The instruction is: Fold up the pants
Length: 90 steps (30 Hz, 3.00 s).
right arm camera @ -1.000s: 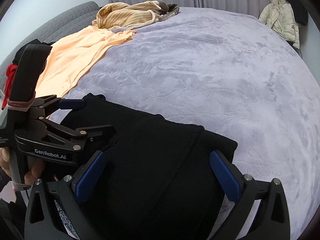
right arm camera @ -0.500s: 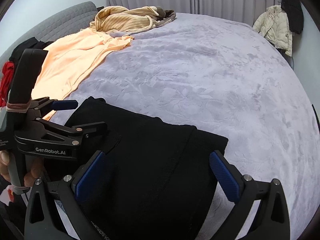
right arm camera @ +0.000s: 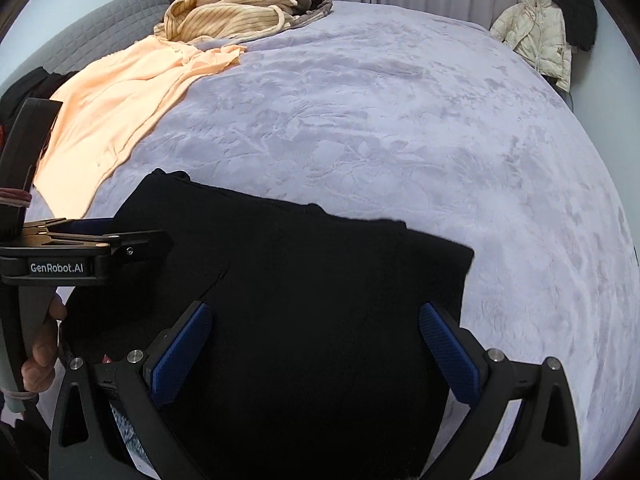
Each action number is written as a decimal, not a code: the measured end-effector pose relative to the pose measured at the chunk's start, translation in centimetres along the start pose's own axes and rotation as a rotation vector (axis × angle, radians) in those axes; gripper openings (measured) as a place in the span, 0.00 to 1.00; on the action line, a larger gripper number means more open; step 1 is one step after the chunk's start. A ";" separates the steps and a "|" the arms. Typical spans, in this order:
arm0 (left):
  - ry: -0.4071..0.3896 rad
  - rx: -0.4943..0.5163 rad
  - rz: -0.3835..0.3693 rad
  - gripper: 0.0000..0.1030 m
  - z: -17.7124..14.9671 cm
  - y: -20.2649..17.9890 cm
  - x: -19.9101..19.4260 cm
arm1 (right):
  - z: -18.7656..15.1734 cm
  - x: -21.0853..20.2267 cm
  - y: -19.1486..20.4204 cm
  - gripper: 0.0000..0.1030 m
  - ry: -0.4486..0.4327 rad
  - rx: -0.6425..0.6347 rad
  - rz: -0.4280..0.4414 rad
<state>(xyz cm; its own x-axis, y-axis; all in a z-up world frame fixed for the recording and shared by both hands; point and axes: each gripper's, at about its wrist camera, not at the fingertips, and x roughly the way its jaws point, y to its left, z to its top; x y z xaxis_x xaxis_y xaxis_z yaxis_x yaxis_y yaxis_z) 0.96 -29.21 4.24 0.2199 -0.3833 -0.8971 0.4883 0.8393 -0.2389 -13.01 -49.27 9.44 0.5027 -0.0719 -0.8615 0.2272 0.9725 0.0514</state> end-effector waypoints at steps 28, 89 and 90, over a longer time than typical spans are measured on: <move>-0.099 0.203 0.010 1.00 -7.8 -3.1 -4.4 | -7.9 -5.8 4.6 1.00 -0.143 -0.069 0.081; -0.166 0.138 0.110 1.00 -7.1 -4.4 -7.5 | -4.9 -6.9 2.3 1.00 -0.108 0.100 -0.192; -0.150 0.131 0.113 1.00 -7.1 -4.3 -7.3 | -5.0 -6.6 2.4 1.00 -0.101 0.106 -0.189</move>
<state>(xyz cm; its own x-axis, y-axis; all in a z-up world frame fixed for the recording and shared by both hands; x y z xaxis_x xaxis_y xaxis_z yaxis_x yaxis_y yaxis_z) -8.72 -27.27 9.13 0.3978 -0.3511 -0.8476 0.5571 0.8265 -0.0808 -19.95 -45.37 12.69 0.5223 -0.2773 -0.8064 0.4086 0.9114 -0.0487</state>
